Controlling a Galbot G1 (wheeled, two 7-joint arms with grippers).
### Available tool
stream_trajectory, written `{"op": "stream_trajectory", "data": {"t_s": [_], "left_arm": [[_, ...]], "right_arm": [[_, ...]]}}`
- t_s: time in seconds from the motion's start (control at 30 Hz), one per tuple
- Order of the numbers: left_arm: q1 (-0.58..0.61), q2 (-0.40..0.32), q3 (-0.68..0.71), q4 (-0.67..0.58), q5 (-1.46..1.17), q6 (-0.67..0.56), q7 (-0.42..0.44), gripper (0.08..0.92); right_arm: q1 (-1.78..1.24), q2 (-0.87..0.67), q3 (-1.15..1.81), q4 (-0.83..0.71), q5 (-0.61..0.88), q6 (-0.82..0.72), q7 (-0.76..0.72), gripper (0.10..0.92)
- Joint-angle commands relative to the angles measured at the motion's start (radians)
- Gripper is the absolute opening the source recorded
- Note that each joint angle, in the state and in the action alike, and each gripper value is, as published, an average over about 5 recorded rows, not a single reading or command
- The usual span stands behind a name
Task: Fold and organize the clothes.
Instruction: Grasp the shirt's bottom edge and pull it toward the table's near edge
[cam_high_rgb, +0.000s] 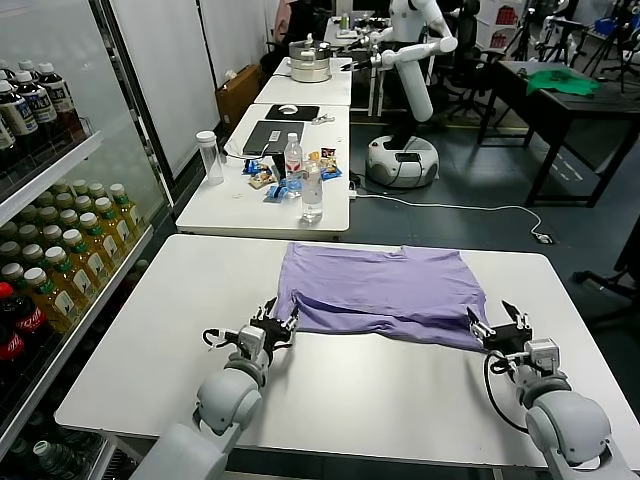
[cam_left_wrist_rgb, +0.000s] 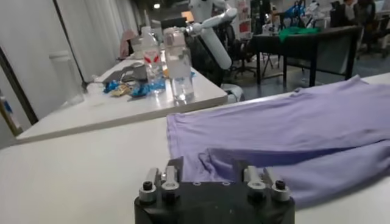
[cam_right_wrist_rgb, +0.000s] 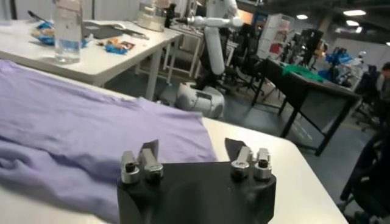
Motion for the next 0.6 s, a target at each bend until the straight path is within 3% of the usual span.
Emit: {"op": "stream_trajectory", "data": {"t_s": [0.03, 0.13, 0.23, 0.6], "left_arm": [[-0.015, -0.030, 0.001, 0.068, -0.035, 0.021, -0.025, 0.759], [-0.028, -0.036, 0.007, 0.090, -0.042, 0.026, -0.034, 0.808], [-0.030, -0.039, 0.014, 0.094, -0.047, 0.026, -0.037, 0.805], [-0.023, -0.046, 0.021, 0.099, -0.082, 0.030, -0.034, 0.517]], "right_arm": [[-0.018, 0.018, 0.012, -0.064, 0.042, -0.059, 0.026, 0.822], [-0.006, 0.025, -0.001, -0.086, 0.062, -0.062, 0.029, 0.817], [0.001, 0.026, -0.009, -0.099, 0.079, -0.061, 0.030, 0.773], [0.007, 0.015, -0.013, -0.104, 0.115, -0.053, 0.025, 0.466]]}}
